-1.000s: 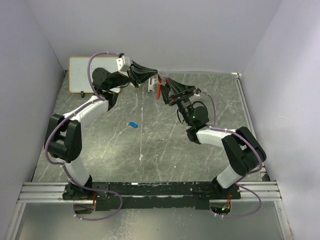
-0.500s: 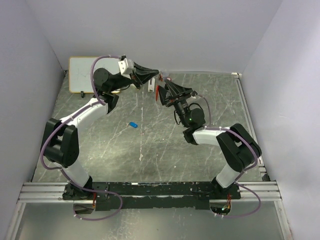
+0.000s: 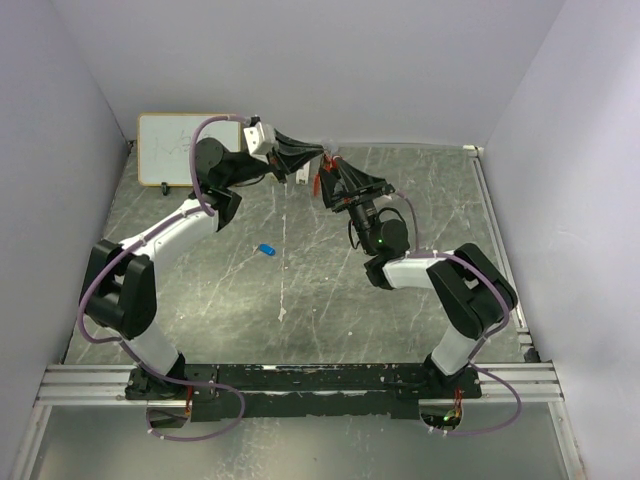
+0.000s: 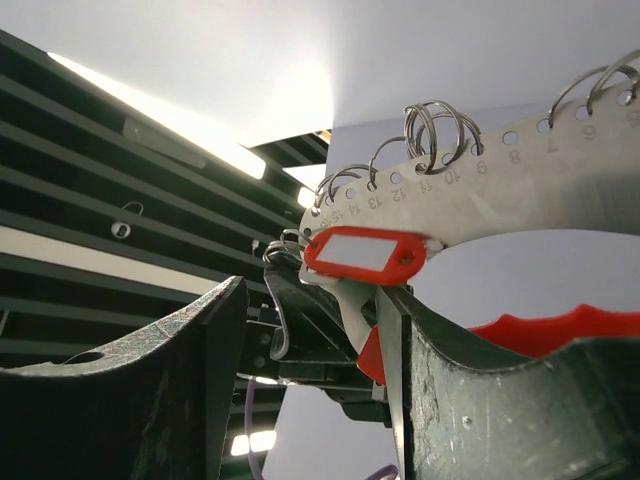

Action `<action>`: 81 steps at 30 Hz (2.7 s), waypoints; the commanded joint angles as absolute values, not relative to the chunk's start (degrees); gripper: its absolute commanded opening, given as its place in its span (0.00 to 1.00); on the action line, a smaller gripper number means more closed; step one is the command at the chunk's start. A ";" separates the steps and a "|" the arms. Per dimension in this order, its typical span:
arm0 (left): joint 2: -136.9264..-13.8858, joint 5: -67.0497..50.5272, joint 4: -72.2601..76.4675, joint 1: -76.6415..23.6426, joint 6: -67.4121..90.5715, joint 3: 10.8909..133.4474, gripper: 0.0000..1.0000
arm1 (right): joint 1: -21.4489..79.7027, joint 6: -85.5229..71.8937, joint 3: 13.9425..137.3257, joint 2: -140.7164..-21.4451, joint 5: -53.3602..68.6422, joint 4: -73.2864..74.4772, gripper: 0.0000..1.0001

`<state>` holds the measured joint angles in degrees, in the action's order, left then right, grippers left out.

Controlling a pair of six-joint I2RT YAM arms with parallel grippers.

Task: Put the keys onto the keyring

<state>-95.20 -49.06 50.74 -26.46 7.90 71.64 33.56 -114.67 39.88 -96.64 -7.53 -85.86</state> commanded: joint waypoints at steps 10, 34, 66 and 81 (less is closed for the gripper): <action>-92.03 -48.24 49.74 -27.50 5.50 70.93 0.07 | 33.93 -118.78 41.99 -100.11 -11.43 -92.21 0.52; -90.80 -47.90 47.82 -27.94 4.08 69.24 0.07 | 33.80 -121.58 42.25 -101.92 -15.73 -97.18 0.43; -92.68 -44.52 43.43 -27.95 2.71 72.50 0.07 | 33.66 -122.26 41.48 -100.32 -16.17 -99.52 0.39; -92.97 -42.95 40.54 -27.95 1.64 73.52 0.07 | 33.67 -122.42 41.48 -99.90 -16.35 -100.22 0.38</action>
